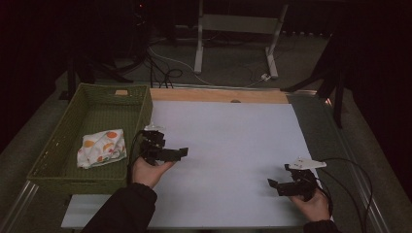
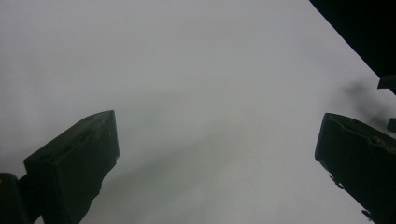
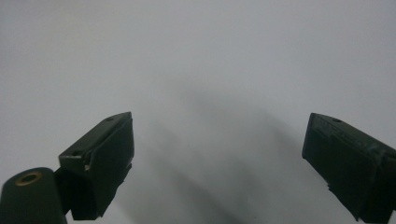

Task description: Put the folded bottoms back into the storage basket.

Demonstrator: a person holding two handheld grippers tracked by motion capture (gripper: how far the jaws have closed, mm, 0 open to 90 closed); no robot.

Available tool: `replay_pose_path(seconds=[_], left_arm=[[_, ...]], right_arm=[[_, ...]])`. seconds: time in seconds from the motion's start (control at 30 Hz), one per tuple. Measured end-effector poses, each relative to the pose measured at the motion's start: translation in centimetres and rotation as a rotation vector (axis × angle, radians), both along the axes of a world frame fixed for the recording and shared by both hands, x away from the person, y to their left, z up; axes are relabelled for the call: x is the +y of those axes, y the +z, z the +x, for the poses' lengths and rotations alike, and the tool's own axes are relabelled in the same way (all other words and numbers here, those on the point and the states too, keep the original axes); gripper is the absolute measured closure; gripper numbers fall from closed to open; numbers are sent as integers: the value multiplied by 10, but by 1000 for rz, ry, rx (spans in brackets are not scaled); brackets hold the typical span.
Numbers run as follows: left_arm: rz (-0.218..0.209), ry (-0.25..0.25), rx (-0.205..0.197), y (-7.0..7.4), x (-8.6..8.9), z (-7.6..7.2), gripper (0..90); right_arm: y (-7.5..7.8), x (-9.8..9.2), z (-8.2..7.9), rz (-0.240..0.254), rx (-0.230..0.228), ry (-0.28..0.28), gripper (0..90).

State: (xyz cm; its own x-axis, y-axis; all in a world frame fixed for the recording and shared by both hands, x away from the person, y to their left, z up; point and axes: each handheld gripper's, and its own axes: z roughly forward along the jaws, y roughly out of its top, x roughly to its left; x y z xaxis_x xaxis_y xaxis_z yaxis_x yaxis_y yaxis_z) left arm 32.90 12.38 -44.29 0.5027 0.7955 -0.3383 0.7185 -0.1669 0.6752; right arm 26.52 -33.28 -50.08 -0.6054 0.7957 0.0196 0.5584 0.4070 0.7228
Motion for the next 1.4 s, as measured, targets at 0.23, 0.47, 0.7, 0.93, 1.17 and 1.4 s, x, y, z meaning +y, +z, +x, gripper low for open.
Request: replay_pose_path(seconds=[0.23,0.47,0.7,0.93,1.17,1.4], left_arm=[[-5,-2,-5,-7,-4,-2,8],[-7,-6,-7,-13,-7,-4,8],[-12,-19,-9,-18,-12,-6,7],[-15,-17,-14,-23,-15,-8,7],[-14,-17,-17,-28,-15,-11,8],[-10,-15,-21,-34,-16,-14,7]], right_arm=[[0,0,0,1,1,1,92],[0,0,0,3,0,-2,92],[0,0,0,3,3,-2,92],[0,0,0,3,1,-1,92],[0,0,0,4,1,-2,92],[0,0,0,5,1,-2,92]])
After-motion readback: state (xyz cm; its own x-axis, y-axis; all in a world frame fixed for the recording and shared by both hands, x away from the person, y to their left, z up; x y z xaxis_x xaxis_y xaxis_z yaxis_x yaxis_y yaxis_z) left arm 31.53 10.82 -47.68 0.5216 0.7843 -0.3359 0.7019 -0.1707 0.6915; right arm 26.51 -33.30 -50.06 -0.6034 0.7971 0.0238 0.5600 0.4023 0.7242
